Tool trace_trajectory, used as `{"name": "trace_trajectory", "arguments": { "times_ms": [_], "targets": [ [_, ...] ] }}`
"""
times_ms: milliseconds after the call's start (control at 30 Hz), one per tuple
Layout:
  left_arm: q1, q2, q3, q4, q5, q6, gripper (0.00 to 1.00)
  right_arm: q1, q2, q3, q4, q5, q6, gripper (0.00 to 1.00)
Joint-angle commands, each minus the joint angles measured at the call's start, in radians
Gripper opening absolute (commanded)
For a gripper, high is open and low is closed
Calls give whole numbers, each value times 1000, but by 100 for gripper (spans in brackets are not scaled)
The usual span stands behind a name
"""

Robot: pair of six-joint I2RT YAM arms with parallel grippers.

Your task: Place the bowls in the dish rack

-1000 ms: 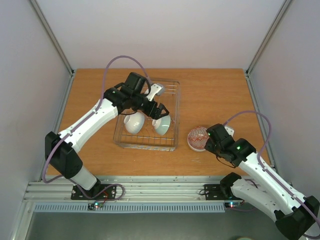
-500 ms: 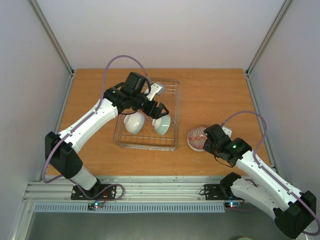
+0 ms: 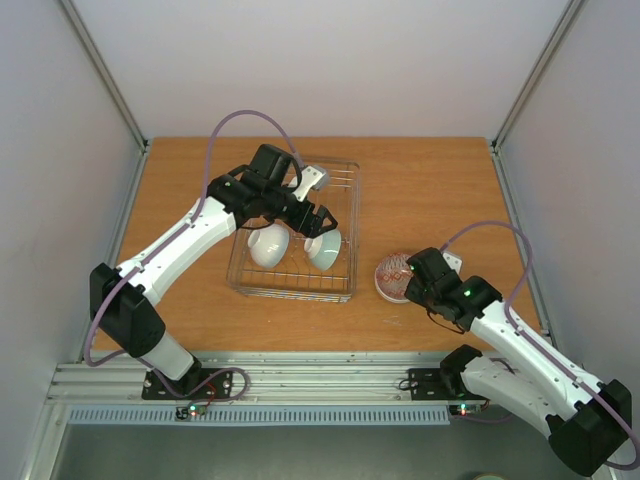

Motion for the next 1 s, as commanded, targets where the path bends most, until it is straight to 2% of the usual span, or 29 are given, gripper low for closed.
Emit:
{"name": "trace_trajectory", "arguments": {
  "times_ms": [0,200,433,733,967],
  "targets": [
    [-4,-26,-4,30,-3,13,87,0,8,-12,17,12,0,19],
    [-4,-20,-2,31,1,13,87,0,9,-17,27,13,-5,18],
    [-4,-21,-2,30,-3,13,87,0,9,-17,41,11,-14,1],
    [-6,-11,9,21,10,13,87,0,-109,72,-32,52,-63,1],
    [-80,34,32,0,14,13,88,1,-174,177,-40,91,-148,1]
  ]
}}
